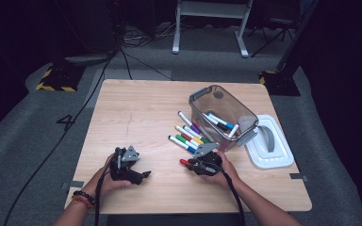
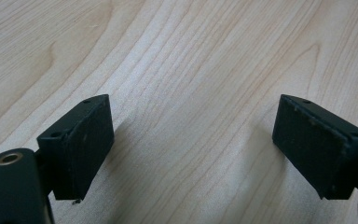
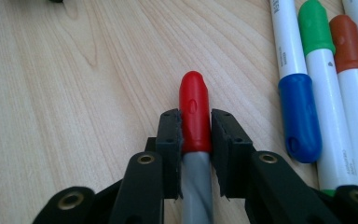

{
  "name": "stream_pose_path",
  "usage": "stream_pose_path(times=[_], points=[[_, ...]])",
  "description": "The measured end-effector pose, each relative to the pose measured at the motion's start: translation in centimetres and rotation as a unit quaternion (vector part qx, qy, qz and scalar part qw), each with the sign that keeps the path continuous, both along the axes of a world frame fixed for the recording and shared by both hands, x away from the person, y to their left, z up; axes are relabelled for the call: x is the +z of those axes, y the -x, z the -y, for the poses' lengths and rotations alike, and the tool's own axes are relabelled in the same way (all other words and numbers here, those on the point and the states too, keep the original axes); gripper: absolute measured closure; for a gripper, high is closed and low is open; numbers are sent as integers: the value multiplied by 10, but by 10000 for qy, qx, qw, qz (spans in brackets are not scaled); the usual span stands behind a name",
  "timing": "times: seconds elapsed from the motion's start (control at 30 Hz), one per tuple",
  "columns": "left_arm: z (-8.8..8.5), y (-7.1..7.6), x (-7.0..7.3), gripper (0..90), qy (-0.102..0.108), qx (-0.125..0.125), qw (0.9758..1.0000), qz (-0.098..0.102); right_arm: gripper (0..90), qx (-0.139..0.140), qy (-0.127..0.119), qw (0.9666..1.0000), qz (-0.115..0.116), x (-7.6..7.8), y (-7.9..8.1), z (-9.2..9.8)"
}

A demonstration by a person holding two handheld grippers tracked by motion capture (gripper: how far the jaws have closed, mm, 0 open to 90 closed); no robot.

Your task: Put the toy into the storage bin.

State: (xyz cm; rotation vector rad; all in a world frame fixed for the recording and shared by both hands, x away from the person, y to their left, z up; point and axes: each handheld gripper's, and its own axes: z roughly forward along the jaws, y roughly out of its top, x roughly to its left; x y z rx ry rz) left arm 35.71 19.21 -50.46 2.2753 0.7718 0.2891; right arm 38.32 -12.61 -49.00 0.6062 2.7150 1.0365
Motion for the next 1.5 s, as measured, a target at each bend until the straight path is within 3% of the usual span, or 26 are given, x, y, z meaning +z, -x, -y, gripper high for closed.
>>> stream_pose_path(times=[0.13,0.27,0.53,0.73,0.9,1.13,1.5], points=[[0,0,0,130,1,0,10000,7,747,44,41,10000,36,1,3,3],[0,0,0,130,-1,9,10000,4,748,-48,-213,9997,97,11,4,13],[0,0,0,130,-1,10,10000,0,748,-223,-710,9964,408,46,10,35],[0,0,0,130,-2,11,10000,-3,749,-443,-953,9918,733,78,12,49],[0,0,0,130,-2,9,10000,3,749,-583,-1208,9874,840,104,12,60],[0,0,0,128,-5,21,10000,-3,749,-654,-1347,9828,1082,140,9,69],[1,0,0,125,-13,20,10000,-10,749,-1043,-1461,9732,1434,189,-21,82]])
